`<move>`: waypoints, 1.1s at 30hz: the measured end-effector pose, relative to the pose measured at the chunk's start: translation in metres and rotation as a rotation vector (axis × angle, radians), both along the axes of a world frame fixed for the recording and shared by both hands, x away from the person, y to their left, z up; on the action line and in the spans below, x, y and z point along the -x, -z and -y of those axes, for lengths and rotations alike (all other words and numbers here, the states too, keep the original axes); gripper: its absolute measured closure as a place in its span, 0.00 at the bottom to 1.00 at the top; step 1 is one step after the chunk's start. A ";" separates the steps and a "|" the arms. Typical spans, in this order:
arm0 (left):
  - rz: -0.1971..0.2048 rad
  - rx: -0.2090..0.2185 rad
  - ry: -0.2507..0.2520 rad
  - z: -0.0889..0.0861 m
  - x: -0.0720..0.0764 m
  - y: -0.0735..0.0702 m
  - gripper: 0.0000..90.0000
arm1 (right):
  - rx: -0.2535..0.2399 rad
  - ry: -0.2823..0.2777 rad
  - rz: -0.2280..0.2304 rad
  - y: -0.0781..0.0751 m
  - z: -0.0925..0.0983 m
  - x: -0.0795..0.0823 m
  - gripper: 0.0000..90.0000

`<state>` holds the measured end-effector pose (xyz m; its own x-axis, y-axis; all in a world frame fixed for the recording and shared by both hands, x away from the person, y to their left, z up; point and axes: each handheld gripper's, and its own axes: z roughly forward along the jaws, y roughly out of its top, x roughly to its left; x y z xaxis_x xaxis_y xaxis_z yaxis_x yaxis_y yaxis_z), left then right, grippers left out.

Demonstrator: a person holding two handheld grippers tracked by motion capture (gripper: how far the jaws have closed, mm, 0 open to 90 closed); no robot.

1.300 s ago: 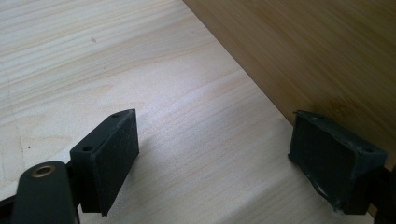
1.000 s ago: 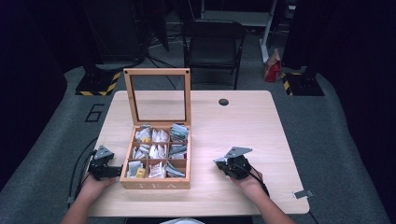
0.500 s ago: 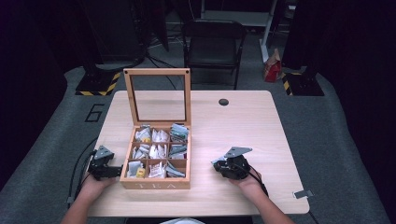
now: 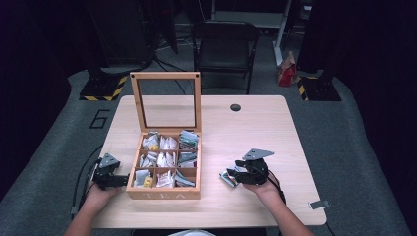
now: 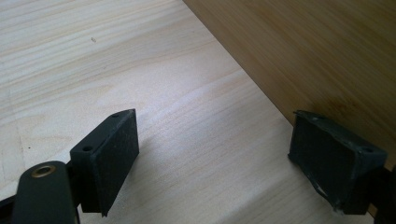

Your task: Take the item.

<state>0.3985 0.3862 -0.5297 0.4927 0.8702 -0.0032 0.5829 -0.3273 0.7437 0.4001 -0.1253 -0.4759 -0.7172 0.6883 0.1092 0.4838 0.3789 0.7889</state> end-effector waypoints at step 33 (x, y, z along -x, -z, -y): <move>0.000 0.000 0.000 0.000 0.000 0.000 0.17 | 0.023 0.151 0.035 0.004 0.040 -0.001 0.50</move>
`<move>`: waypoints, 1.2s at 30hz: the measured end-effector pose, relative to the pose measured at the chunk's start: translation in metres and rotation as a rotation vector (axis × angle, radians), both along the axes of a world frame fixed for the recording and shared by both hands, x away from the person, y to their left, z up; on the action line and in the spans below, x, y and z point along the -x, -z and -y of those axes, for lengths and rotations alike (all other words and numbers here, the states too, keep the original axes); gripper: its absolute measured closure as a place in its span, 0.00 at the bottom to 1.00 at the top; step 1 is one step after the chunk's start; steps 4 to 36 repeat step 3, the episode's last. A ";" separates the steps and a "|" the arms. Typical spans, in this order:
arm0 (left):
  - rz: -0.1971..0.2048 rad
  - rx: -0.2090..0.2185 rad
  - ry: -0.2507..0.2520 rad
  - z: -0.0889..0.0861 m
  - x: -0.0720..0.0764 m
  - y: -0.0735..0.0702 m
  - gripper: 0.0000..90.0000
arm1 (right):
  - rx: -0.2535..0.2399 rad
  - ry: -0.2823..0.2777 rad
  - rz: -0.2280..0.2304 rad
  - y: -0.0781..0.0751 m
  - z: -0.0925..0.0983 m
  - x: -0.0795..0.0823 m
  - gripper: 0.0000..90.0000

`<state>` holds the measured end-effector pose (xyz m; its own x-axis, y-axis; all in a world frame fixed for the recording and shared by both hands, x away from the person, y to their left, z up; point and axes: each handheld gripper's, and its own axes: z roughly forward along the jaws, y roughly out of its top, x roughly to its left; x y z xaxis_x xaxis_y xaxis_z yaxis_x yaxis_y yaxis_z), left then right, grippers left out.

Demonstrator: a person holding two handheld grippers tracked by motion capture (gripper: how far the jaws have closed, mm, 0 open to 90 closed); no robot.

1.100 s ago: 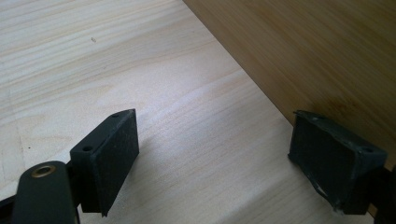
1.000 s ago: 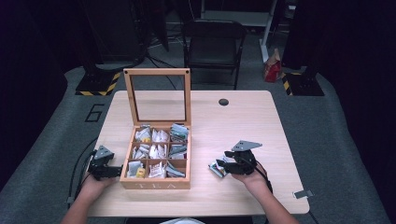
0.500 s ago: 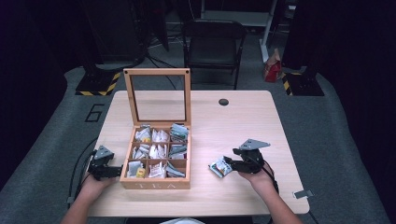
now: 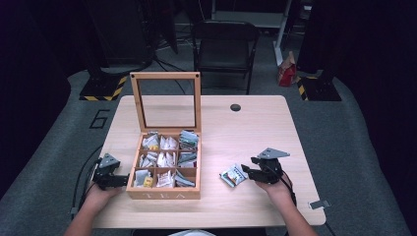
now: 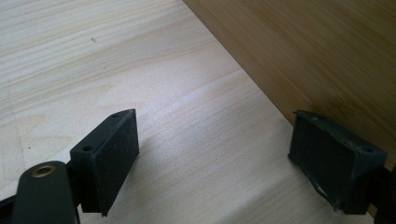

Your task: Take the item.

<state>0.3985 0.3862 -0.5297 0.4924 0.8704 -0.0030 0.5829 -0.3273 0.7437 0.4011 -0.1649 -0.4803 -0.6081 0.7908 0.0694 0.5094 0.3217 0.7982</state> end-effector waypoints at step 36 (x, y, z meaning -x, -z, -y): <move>0.000 0.000 0.000 0.000 0.000 0.000 0.17 | 0.007 -0.002 0.001 0.001 0.000 0.000 0.50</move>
